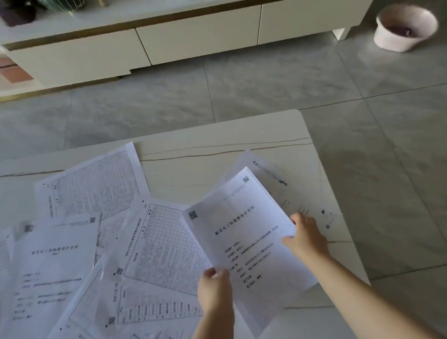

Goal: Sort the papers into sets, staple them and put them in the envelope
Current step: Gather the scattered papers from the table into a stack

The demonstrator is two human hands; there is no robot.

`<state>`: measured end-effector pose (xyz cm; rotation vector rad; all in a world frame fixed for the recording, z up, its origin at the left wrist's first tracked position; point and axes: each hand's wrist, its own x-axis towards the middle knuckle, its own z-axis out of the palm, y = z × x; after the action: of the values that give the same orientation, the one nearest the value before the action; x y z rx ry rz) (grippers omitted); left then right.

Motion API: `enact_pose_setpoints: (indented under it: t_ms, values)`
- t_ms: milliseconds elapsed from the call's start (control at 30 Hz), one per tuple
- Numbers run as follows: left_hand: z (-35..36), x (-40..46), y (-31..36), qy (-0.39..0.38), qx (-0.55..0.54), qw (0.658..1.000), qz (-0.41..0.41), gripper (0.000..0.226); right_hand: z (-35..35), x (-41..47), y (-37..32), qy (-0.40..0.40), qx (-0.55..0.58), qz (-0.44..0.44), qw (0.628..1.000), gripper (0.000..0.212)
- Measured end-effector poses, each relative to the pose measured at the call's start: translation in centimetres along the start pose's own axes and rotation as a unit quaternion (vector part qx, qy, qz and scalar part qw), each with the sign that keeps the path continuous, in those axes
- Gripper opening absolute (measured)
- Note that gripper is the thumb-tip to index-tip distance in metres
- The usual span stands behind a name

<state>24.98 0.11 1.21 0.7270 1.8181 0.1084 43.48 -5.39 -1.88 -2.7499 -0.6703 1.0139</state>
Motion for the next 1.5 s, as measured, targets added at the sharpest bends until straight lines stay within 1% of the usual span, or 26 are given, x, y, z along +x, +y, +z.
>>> enact_pose_setpoints:
  t_ms: [33, 67, 100, 133, 167, 233, 267, 367, 433, 467, 567, 600, 700, 733, 833, 900, 967, 1000, 1067, 1133, 1200, 1267, 1333, 1367, 1400, 1500]
  values:
    - [0.1, -0.1, -0.1, -0.009, -0.008, 1.000, -0.010, 0.023, 0.0, -0.1, 0.0, 0.000, -0.014, 0.008, 1.000, 0.037]
    - [0.3, 0.0, -0.3, -0.015, -0.014, 1.000, -0.018, 0.028, 0.0, -0.1, 0.0, 0.002, -0.016, 0.014, 1.000, 0.045]
    - [0.4, -0.3, -0.2, -0.013, -0.022, 0.999, -0.024, 0.031, -0.2, -0.2, -0.1, 0.005, -0.011, 0.018, 1.000, 0.049]
    - [0.5, -0.3, -0.3, -0.012, -0.033, 0.999, -0.026, 0.031, -0.4, -0.3, -0.1, -0.006, -0.001, 0.032, 0.999, 0.048]
    - [0.6, -0.5, -0.1, -0.021, -0.042, 0.999, -0.027, 0.028, -0.5, -0.3, -0.2, -0.017, 0.005, 0.042, 0.999, 0.042]
    - [0.7, -1.0, 0.2, -0.041, -0.055, 0.997, -0.029, 0.011, -1.0, -0.5, -0.1, -0.030, -0.010, 0.035, 0.999, 0.024]
    - [0.8, -1.2, 0.4, -0.035, -0.063, 0.997, -0.023, 0.005, -1.2, -0.5, -0.1, -0.022, -0.014, 0.012, 1.000, 0.025]
    - [1.2, -2.0, 1.7, 0.005, -0.049, 0.998, 0.040, 0.014, -2.8, 0.3, -0.2, 0.019, 0.015, -0.106, 0.994, 0.040]
    - [1.6, -2.6, 3.1, -0.004, -0.068, 0.996, 0.060, 0.016, -4.4, 1.3, -0.4, 0.046, 0.044, -0.147, 0.987, 0.047]
    - [2.0, -2.6, 3.8, -0.006, -0.082, 0.995, 0.060, 0.017, -5.2, 1.9, -0.5, 0.060, 0.047, -0.150, 0.986, 0.049]
    - [3.4, -2.2, 5.6, -0.015, -0.082, 0.996, 0.042, 0.018, -6.7, 3.8, -0.6, 0.059, 0.040, -0.125, 0.990, 0.044]
    - [4.0, -2.0, 5.8, -0.019, -0.078, 0.996, 0.028, 0.019, -6.7, 4.3, -0.3, 0.052, 0.026, -0.113, 0.992, 0.039]
    - [5.2, -1.6, 5.7, -0.032, -0.089, 0.995, -0.017, 0.023, -5.6, 5.4, 1.1, 0.031, 0.000, -0.081, 0.996, 0.013]
    - [5.5, -1.5, 5.5, -0.031, -0.092, 0.995, -0.020, 0.022, -5.1, 5.5, 1.7, 0.026, -0.002, -0.066, 0.998, 0.013]
    - [6.1, -1.2, 5.2, -0.035, -0.111, 0.993, -0.025, 0.017, -3.8, 5.4, 2.7, 0.040, 0.000, -0.024, 0.999, 0.027]
    - [6.3, -1.1, 5.0, -0.040, -0.119, 0.991, -0.034, 0.010, -3.9, 4.8, 2.6, 0.040, 0.015, 0.011, 0.999, 0.047]
    - [6.5, -0.9, 4.8, -0.042, -0.124, 0.991, -0.036, 0.012, -4.5, 4.3, 2.4, 0.021, 0.032, 0.042, 0.998, 0.062]
    - [6.6, -0.9, 4.7, -0.046, -0.127, 0.990, -0.039, 0.015, -4.8, 4.1, 2.3, 0.004, 0.042, 0.053, 0.998, 0.062]
    - [6.6, -0.9, 4.7, -0.063, -0.130, 0.988, -0.050, 0.015, -5.0, 3.8, 2.3, -0.029, 0.067, 0.055, 0.996, 0.045]
    - [6.4, -1.0, 4.7, -0.079, -0.130, 0.987, -0.054, 0.013, -4.9, 3.5, 2.4, -0.037, 0.097, 0.023, 0.994, 0.031]
    - [5.9, -1.1, 4.7, -0.086, -0.119, 0.988, -0.040, 0.010, -4.9, 3.2, 2.3, -0.039, 0.130, -0.014, 0.991, 0.023]
    - [5.3, -1.2, 4.7, -0.081, -0.097, 0.992, -0.013, 0.016, -5.1, 3.1, 2.0, -0.038, 0.160, -0.041, 0.986, 0.019]
    - [4.7, -1.2, 4.7, -0.082, -0.076, 0.994, 0.009, 0.009, -5.8, 3.0, 1.7, -0.047, 0.188, -0.065, 0.979, 0.016]
    - [4.4, -1.2, 4.7, -0.085, -0.073, 0.994, 0.017, 0.012, -6.3, 2.8, 1.4, -0.056, 0.206, -0.077, 0.974, 0.013]
    - [4.1, -1.2, 4.8, -0.090, -0.076, 0.993, 0.021, 0.025, -7.0, 2.7, 1.1, -0.064, 0.227, -0.086, 0.968, 0.012]
    - [2.7, -2.0, 5.6, -0.117, -0.093, 0.989, 0.014, 0.064, -9.9, 1.7, -0.2, -0.094, 0.299, -0.093, 0.945, 0.023]
